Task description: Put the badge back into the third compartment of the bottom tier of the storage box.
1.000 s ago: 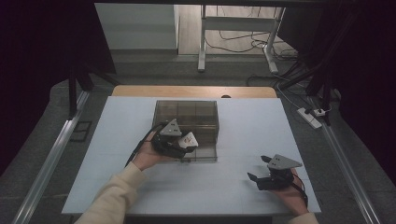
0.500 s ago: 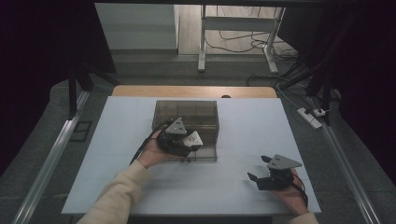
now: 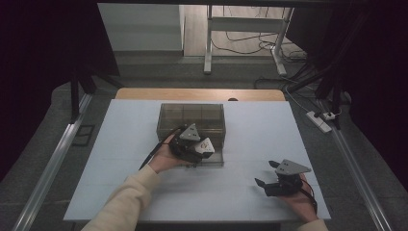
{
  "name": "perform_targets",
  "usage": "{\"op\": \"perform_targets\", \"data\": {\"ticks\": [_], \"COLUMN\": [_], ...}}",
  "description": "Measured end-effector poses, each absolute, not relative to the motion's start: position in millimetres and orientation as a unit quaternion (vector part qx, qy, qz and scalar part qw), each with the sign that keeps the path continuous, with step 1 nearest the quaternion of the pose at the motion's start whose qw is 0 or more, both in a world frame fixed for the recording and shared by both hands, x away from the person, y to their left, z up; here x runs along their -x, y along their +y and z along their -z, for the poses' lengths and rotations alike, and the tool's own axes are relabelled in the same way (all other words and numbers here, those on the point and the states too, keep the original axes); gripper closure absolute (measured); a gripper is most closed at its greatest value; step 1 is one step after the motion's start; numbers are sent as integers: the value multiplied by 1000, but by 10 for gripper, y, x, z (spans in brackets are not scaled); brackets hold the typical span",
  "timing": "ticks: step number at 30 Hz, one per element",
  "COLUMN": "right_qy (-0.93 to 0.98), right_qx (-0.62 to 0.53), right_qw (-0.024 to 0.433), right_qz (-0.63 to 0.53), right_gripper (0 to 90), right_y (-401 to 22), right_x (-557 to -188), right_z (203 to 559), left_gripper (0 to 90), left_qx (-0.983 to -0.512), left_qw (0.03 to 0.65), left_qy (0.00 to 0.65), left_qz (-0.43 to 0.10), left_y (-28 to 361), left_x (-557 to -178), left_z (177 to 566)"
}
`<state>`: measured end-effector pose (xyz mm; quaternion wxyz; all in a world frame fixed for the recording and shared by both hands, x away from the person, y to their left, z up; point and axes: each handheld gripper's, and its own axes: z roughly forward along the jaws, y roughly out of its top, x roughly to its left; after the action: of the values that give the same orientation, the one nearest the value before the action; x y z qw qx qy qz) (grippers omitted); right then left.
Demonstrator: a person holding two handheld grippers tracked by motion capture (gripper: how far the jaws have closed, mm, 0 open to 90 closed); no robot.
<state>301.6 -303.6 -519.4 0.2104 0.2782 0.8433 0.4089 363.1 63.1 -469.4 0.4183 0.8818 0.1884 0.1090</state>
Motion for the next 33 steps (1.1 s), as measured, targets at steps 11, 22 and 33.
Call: {"op": "perform_targets", "data": {"ticks": [11,22,33], "right_qy": [844,844,844], "right_qx": [-279,-280,-281], "right_qw": [209,209,210], "right_qz": [-407,-406,-407], "right_gripper": [138,138,138], "right_y": [-3036,-3039,-3042], "right_x": [-3022,-3020,-3019], "right_z": [5199,5198,5199], "left_gripper": [329,328,326], "left_qx": [-887,-896,-900], "left_qw": [411,394,386], "left_qy": [179,170,166], "left_qz": [-107,-116,-118], "left_y": [526,433,412], "left_x": [-3681,-3726,-3759], "left_z": [4780,4846,4889]}}
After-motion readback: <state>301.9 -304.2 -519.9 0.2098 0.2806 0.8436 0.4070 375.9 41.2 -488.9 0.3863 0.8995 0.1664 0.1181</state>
